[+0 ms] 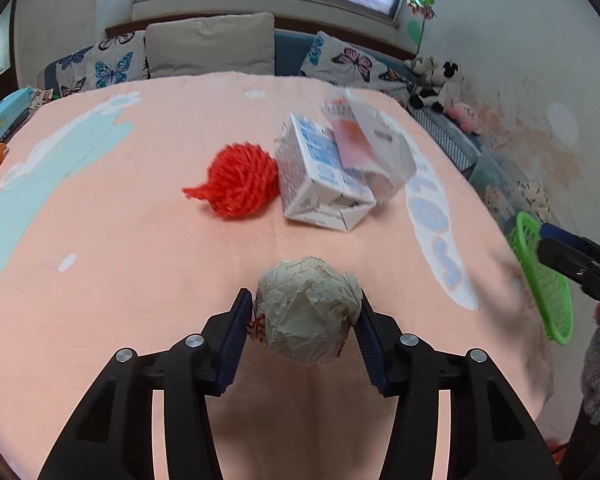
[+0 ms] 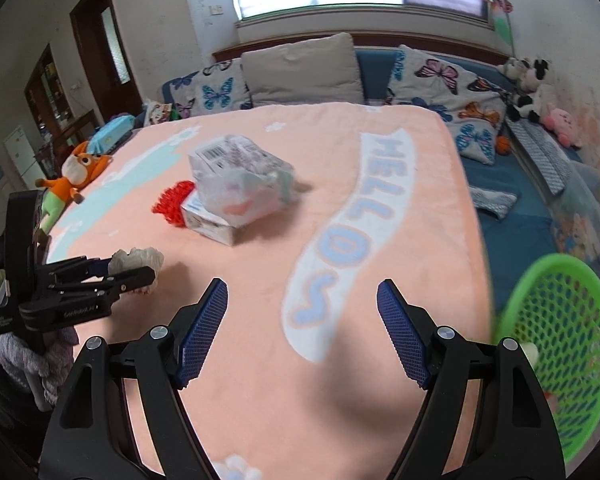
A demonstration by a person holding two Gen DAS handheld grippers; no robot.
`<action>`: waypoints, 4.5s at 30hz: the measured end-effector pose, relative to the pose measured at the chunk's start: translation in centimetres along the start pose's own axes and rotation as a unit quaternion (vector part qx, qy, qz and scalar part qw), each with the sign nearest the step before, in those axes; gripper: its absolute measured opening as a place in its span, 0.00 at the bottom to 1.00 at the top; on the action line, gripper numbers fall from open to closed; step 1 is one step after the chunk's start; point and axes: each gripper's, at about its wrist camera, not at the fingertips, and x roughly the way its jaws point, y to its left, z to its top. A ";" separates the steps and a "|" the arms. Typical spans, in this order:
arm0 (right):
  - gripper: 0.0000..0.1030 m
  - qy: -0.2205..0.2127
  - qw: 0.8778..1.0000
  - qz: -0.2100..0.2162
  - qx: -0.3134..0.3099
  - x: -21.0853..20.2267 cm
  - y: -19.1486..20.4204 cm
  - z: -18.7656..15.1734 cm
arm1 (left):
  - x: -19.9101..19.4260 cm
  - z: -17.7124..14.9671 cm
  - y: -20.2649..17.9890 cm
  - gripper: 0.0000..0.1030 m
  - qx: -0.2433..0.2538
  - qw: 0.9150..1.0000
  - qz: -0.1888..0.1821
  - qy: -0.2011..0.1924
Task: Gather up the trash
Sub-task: 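Close the left tool on the crumpled white paper ball while the right tool returns to the table, then close the right tool on the white barcode-printed plastic bag, then carry the paper ball and plastic bag toward the green basket with both tools, then open both tools over the green basket to drop the paper ball and bag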
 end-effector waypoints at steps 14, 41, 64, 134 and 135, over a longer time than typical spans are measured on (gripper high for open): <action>0.75 0.007 0.999 0.026 -0.038 5.6 5.1 4.8 | -3.9 1.9 3.3 0.48 -0.025 0.999 0.008 -0.040; 0.39 -0.001 1.000 0.003 -0.020 8.7 4.8 6.2 | -3.5 2.7 4.4 0.48 -0.037 0.998 -0.002 -0.041; 0.38 -0.045 0.997 -0.049 0.034 -2.6 -3.6 0.3 | -2.7 4.2 -4.9 0.48 0.025 0.998 -0.053 -0.035; 0.63 -0.066 0.962 -0.175 0.198 -15.1 -20.2 -13.0 | 4.6 3.9 -32.3 0.67 0.214 0.964 -0.158 0.030; 0.63 -0.066 0.963 -0.173 0.196 -15.0 -20.0 -12.8 | 4.4 4.0 -31.8 0.67 0.212 0.965 -0.154 0.028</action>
